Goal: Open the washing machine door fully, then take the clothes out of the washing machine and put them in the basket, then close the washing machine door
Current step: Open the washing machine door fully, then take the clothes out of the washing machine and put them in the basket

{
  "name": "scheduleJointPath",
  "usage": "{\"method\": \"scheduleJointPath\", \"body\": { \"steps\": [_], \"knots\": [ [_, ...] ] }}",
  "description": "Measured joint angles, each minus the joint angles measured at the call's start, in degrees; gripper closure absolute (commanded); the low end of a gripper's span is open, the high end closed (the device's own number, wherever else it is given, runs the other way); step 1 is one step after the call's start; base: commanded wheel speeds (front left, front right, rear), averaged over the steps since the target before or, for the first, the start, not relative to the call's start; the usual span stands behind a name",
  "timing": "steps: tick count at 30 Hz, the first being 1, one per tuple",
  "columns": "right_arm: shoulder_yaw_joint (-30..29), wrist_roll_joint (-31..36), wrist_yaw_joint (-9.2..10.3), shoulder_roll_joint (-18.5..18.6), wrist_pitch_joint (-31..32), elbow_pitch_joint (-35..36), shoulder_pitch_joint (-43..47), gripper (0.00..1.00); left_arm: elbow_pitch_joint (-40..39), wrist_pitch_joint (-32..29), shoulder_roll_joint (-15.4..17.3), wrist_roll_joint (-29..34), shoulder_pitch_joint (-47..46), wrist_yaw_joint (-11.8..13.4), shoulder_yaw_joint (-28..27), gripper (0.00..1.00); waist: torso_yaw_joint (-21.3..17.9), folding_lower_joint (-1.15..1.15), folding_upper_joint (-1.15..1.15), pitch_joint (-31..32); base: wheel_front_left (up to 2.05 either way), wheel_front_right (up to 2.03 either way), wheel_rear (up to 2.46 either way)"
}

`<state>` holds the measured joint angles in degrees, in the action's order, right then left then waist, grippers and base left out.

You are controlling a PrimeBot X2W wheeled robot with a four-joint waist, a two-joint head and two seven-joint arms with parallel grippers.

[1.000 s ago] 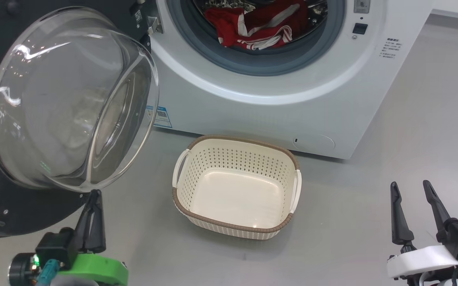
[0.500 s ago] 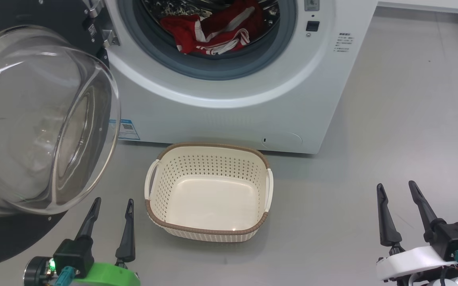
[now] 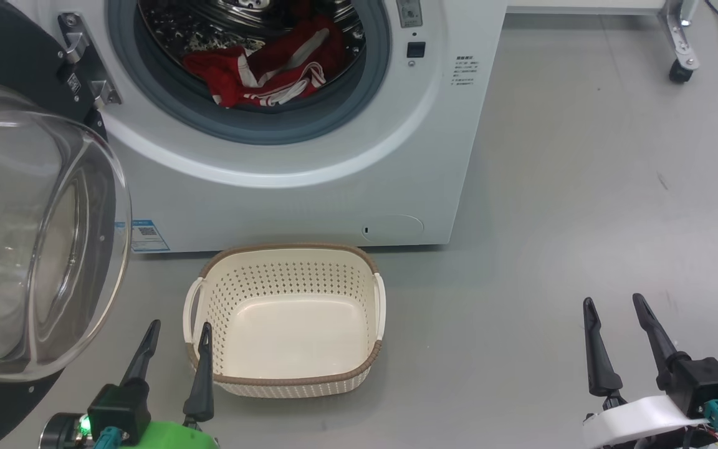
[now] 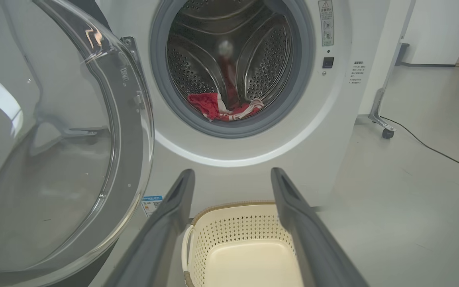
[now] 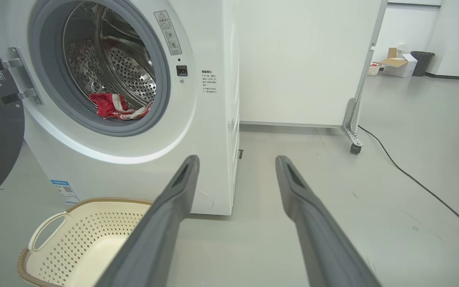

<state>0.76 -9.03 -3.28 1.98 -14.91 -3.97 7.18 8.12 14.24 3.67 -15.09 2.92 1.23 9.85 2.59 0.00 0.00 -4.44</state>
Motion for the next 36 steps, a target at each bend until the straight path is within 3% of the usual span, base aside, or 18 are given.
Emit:
{"method": "scheduleJointPath", "body": {
  "steps": [9,36],
  "knots": [
    [-0.08,-0.62,1.41,-0.01,0.0,0.59,1.81,0.0,0.33,-0.63,-0.02,0.03,0.76,0.01,1.09,0.0,-1.67,0.0,0.0,1.42,0.0,0.0,0.0],
    [0.62,-1.56,2.43,-0.02,0.0,1.19,2.91,0.0,-0.04,-1.58,-0.03,0.04,1.09,0.57,1.57,0.0,-1.54,0.0,0.0,2.25,0.0,0.0,0.0]
  ]
}}
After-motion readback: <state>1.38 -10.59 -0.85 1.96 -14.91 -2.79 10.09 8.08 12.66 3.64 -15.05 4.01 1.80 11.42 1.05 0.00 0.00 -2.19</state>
